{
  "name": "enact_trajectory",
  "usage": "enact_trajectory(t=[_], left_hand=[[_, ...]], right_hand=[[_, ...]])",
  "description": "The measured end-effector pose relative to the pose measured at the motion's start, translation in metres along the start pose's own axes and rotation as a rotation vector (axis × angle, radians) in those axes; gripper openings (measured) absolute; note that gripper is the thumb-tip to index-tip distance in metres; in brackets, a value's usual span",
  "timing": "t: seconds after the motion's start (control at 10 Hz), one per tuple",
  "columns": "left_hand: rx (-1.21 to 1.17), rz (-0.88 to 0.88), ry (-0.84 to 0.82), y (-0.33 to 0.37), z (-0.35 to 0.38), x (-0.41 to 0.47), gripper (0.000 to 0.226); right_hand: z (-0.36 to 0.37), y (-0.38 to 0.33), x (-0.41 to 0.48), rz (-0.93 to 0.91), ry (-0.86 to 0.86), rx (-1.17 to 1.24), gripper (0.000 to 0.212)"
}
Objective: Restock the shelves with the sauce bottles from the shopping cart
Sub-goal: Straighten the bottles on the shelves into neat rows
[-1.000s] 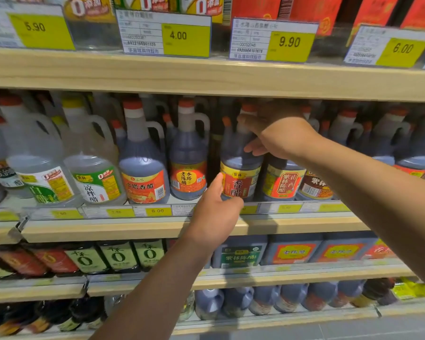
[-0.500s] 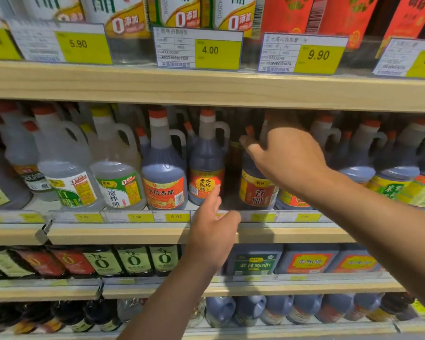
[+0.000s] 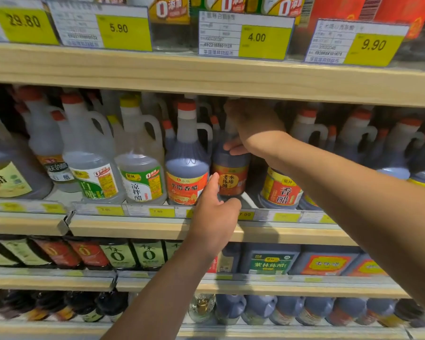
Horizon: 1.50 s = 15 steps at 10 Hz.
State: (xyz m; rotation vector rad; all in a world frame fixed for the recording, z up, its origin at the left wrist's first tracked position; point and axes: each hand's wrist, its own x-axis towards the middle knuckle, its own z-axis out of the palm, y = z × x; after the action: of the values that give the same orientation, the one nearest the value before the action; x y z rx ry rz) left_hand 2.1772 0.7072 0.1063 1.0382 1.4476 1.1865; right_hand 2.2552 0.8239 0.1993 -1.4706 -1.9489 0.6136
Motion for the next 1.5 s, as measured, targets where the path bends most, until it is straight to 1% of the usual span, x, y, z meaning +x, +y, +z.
enact_trajectory(t=[0.1, 0.2, 0.3, 0.4, 0.5, 0.6, 0.7, 0.8, 0.9, 1.0, 1.1, 1.2, 1.3, 1.4, 1.5], left_hand=[[-0.005, 0.006, -0.005, -0.001, -0.002, -0.002, 0.076], [-0.005, 0.025, -0.018, -0.002, -0.002, -0.005, 0.074], [0.021, 0.022, -0.032, -0.003, 0.000, -0.010, 0.076], [0.023, 0.025, -0.052, -0.007, 0.001, -0.017, 0.077], [0.005, 0.065, -0.089, -0.011, 0.003, -0.022, 0.076], [-0.012, 0.053, -0.112, -0.015, 0.003, -0.025, 0.075], [0.026, 0.026, -0.121, -0.012, -0.001, -0.032, 0.074], [0.076, 0.003, -0.095, -0.002, -0.015, -0.047, 0.074], [0.170, 0.021, -0.071, 0.006, -0.043, -0.069, 0.074], [0.324, 0.073, -0.088, 0.015, -0.073, -0.100, 0.077], [0.479, 0.115, -0.094, 0.034, -0.107, -0.126, 0.075], [0.701, 0.228, -0.085, 0.046, -0.141, -0.140, 0.074], [0.959, 0.387, -0.051, 0.061, -0.174, -0.155, 0.078], [1.162, 0.472, -0.046, 0.075, -0.200, -0.171, 0.084], [1.263, 0.460, -0.034, 0.078, -0.221, -0.200, 0.084]], right_hand=[[-0.001, 0.002, -0.003, 0.031, -0.047, 0.133, 0.031], [-0.005, -0.003, -0.010, 0.069, -0.053, 0.223, 0.033], [-0.011, -0.004, -0.017, 0.051, -0.069, 0.194, 0.023], [-0.016, 0.000, -0.023, 0.002, -0.098, 0.174, 0.024], [-0.019, 0.007, -0.027, 0.087, -0.107, 0.271, 0.021], [-0.024, 0.014, -0.029, 0.189, -0.178, 0.209, 0.026], [-0.024, 0.011, -0.032, 0.251, -0.203, 0.204, 0.027], [-0.025, -0.002, -0.046, 0.269, -0.190, 0.293, 0.030], [-0.027, -0.005, -0.066, 0.147, 0.008, 0.101, 0.038], [-0.031, -0.014, -0.104, 0.081, 0.081, -0.103, 0.047], [-0.038, -0.028, -0.153, 0.037, -0.031, -0.210, 0.073], [-0.043, -0.035, -0.196, -0.018, -0.034, -0.329, 0.087], [-0.052, -0.054, -0.231, -0.083, 0.033, -0.464, 0.088], [-0.063, -0.071, -0.258, -0.060, 0.113, -0.475, 0.086], [-0.074, -0.085, -0.286, 0.041, 0.186, -0.400, 0.087]])
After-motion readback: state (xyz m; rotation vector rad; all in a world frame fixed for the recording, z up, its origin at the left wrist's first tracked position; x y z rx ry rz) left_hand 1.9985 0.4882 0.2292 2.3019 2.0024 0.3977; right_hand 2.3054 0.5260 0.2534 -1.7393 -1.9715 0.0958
